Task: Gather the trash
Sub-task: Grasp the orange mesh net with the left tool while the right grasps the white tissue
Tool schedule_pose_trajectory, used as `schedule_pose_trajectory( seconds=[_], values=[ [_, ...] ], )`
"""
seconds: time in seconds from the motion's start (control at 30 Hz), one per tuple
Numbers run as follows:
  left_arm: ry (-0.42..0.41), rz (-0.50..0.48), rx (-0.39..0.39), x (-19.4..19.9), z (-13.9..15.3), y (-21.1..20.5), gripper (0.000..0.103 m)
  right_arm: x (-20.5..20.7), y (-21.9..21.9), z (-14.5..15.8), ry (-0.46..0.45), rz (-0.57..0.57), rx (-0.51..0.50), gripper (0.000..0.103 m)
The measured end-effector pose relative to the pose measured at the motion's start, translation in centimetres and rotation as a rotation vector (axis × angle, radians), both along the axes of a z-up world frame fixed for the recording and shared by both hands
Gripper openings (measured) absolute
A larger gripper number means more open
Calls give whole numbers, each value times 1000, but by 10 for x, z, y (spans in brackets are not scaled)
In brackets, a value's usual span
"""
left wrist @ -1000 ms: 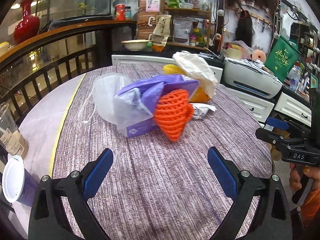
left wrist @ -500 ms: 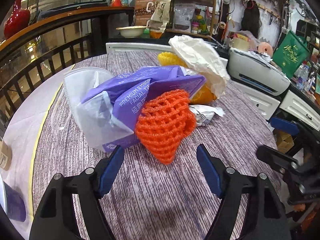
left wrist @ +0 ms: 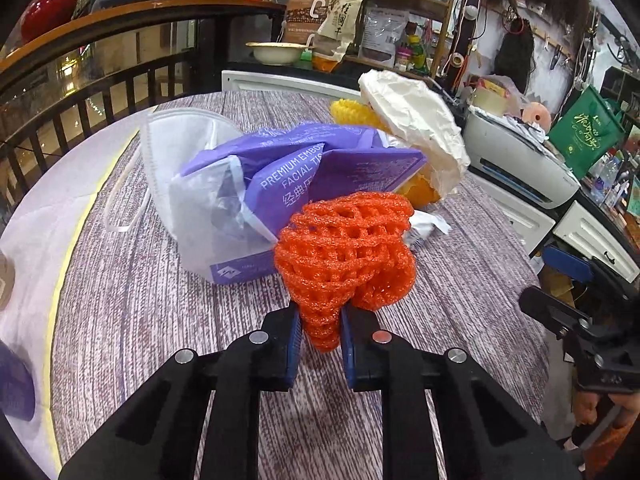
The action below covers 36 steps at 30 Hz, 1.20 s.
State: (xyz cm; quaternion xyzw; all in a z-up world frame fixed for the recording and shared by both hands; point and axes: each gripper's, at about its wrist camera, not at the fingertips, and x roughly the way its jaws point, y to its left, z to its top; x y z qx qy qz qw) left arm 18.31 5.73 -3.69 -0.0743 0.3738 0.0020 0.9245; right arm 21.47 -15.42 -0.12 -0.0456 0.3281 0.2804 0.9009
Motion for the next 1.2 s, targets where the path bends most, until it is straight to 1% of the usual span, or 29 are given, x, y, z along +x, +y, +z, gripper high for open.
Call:
schedule_pose_trajectory(
  seconds=[0.13, 0.27, 0.37, 0.47, 0.5, 0.53, 0.6, 0.7, 0.77, 0.8, 0.83, 0.87, 0.9, 0.93, 0.97, 1.0, 1.03, 1.1, 1.2],
  values=[
    [-31, -15, 7, -21, 7, -3, 17, -2, 5, 4, -16, 8, 6, 88],
    [-52, -28, -9, -41, 12, -3, 17, 1, 13, 15, -45, 7, 26, 88],
    [-57, -41, -18, -50, 12, -3, 17, 7, 24, 26, -90, 6, 30, 88],
    [-59, -54, -29, -57, 13, -4, 17, 19, 40, 30, -133, -2, -26, 88],
    [-61, -57, -31, -59, 13, -4, 17, 25, 46, 29, -138, -11, -52, 87],
    [-62, -59, -34, -60, 13, -3, 17, 32, 51, 28, -141, -14, -78, 83],
    [-62, -62, -40, -63, 11, -2, 17, 41, 60, 26, -153, -11, -127, 82],
    [-57, -67, -45, -64, 9, 0, 17, 52, 73, 22, -201, -6, -211, 73],
    [-57, -71, -43, -64, 9, -1, 17, 58, 81, 20, -239, -7, -262, 71],
    [-57, -70, -43, -63, 9, -1, 17, 62, 83, 19, -242, -6, -276, 68],
    [-57, -69, -44, -63, 9, -1, 17, 67, 86, 17, -240, -7, -290, 61],
    [-57, -69, -45, -63, 8, -1, 17, 70, 87, 16, -239, -8, -294, 58],
    [-55, -68, -44, -62, 8, -1, 17, 73, 88, 16, -239, -6, -294, 53],
    [-54, -66, -43, -62, 7, -1, 17, 75, 89, 16, -241, -1, -291, 44],
    [-52, -65, -43, -62, 7, -1, 17, 76, 91, 16, -245, 2, -289, 39],
    [-49, -65, -45, -62, 6, 0, 17, 76, 91, 15, -253, 1, -291, 29],
    [-46, -65, -44, -63, 6, 0, 17, 75, 91, 15, -262, -8, -292, 24],
    [-46, -65, -44, -64, 5, 0, 17, 73, 89, 15, -274, -29, -280, 19],
    [-46, -66, -43, -64, 6, -2, 17, 68, 84, 16, -282, -43, -256, 16]
  ],
)
